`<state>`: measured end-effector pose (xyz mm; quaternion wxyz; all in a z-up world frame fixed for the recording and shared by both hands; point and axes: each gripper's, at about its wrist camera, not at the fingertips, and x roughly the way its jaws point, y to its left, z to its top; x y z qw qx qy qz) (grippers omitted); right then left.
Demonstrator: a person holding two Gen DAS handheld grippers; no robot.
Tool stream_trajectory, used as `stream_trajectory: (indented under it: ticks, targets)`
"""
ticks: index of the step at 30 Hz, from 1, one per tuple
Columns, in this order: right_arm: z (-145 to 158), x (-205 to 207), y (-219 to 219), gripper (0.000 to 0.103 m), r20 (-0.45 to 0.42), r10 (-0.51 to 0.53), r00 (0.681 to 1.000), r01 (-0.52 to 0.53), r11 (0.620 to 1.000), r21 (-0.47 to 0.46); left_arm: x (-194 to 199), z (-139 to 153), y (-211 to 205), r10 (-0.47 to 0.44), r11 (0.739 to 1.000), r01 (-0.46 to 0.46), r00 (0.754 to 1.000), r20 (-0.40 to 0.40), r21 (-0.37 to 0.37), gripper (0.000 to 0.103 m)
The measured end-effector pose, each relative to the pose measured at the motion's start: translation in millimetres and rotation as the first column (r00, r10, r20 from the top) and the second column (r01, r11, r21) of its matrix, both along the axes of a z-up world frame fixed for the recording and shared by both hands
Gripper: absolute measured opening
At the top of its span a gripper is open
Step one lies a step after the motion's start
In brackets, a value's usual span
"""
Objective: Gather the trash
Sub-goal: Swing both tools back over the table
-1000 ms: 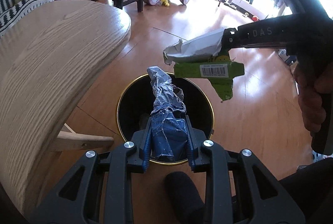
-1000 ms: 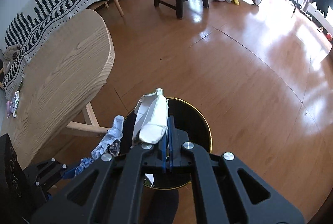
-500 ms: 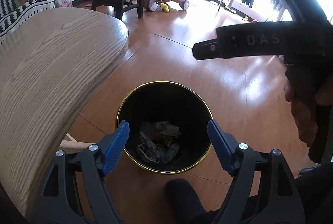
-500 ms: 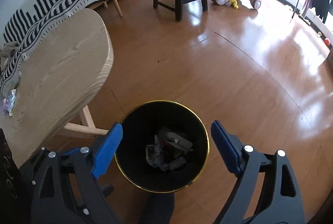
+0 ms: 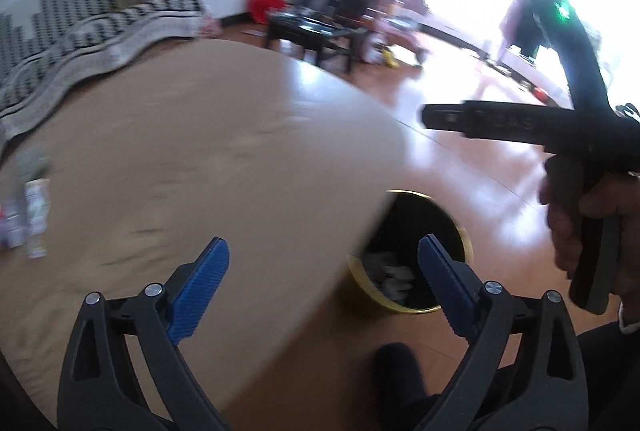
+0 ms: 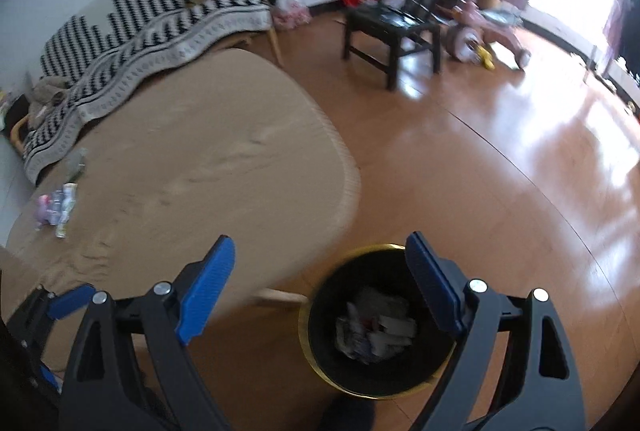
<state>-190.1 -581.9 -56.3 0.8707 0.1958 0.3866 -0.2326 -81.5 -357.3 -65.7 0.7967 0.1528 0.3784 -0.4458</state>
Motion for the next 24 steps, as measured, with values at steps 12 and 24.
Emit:
stream_trajectory:
  ticks: [12,24]
  targets:
    - [26,142,165,0.084,0.075,0.264,0.962,-0.263,0.965,-0.021,122,24,215,0.483,0.874,-0.485,0.871,0.092,-0.003,0.094]
    - [-11,249,282,0.084,0.000,0.403,0.915,-0.402,0.915,-0.033,212,7,269,0.645,0.764,-0.645,0.764,-0.025,-0.002,0.094]
